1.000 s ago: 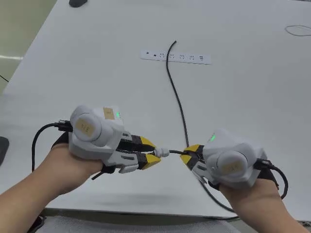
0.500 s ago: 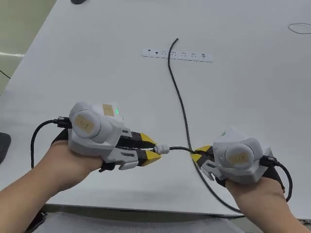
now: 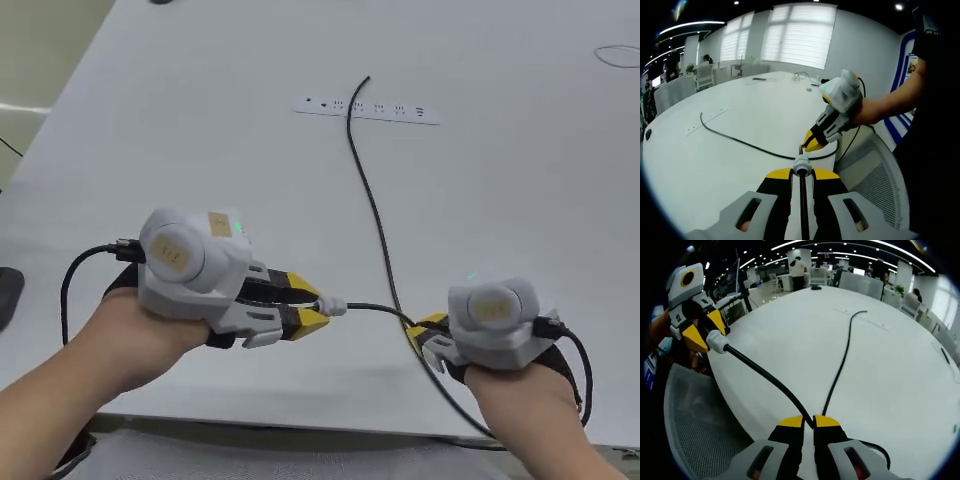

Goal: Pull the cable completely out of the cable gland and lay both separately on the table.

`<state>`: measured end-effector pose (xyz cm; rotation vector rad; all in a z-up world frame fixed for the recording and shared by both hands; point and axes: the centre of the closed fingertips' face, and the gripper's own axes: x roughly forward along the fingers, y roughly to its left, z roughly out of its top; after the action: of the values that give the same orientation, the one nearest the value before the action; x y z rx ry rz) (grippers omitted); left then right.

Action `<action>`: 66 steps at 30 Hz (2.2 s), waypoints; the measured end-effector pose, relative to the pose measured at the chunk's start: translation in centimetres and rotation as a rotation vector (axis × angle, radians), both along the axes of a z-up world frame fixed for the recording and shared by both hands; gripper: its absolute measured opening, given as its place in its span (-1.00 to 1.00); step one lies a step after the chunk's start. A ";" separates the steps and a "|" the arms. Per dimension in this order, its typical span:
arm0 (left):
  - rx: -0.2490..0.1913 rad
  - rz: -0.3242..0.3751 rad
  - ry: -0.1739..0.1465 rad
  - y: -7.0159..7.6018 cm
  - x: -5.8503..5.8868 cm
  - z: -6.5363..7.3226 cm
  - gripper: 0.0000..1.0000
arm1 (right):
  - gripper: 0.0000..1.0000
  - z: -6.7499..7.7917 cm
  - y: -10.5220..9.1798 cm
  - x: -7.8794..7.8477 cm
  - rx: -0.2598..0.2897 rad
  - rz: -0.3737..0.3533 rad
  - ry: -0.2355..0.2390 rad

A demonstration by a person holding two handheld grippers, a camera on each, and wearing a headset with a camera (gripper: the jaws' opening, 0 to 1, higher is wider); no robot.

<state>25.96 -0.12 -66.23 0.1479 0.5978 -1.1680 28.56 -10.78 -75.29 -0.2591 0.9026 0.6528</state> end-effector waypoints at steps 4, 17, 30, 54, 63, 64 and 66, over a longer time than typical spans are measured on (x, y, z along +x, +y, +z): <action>0.000 0.001 0.000 0.1 0.0 0.0 -0.70 | -0.96 0.4 0.0 0.1 -0.012 0.022 -0.031; -0.001 -0.002 0.005 0.0 -0.3 -0.1 -0.70 | -0.91 1.1 -0.4 0.7 -0.028 0.076 -0.106; 0.000 -0.012 0.000 -0.1 -0.3 0.2 -0.70 | -0.74 4.2 1.5 0.5 -0.006 0.190 -0.205; -0.005 -0.019 -0.001 -0.4 -0.4 0.4 -0.70 | -0.81 7.7 8.7 -1.7 -0.062 0.585 -0.375; -0.012 -0.020 0.001 -0.6 -0.1 0.3 -0.70 | -0.92 7.3 9.1 -1.8 -0.060 0.601 -0.365; -0.010 -0.021 0.003 -0.6 -0.1 0.3 -0.70 | -0.93 7.2 9.0 -1.8 -0.058 0.597 -0.364; -0.009 -0.023 0.005 -0.6 -0.1 0.2 -0.70 | -0.95 7.1 9.0 -1.8 -0.051 0.590 -0.356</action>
<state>25.83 -0.73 -66.06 0.1447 0.5964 -1.1934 26.81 -1.78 -68.21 -0.6797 0.4926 1.0870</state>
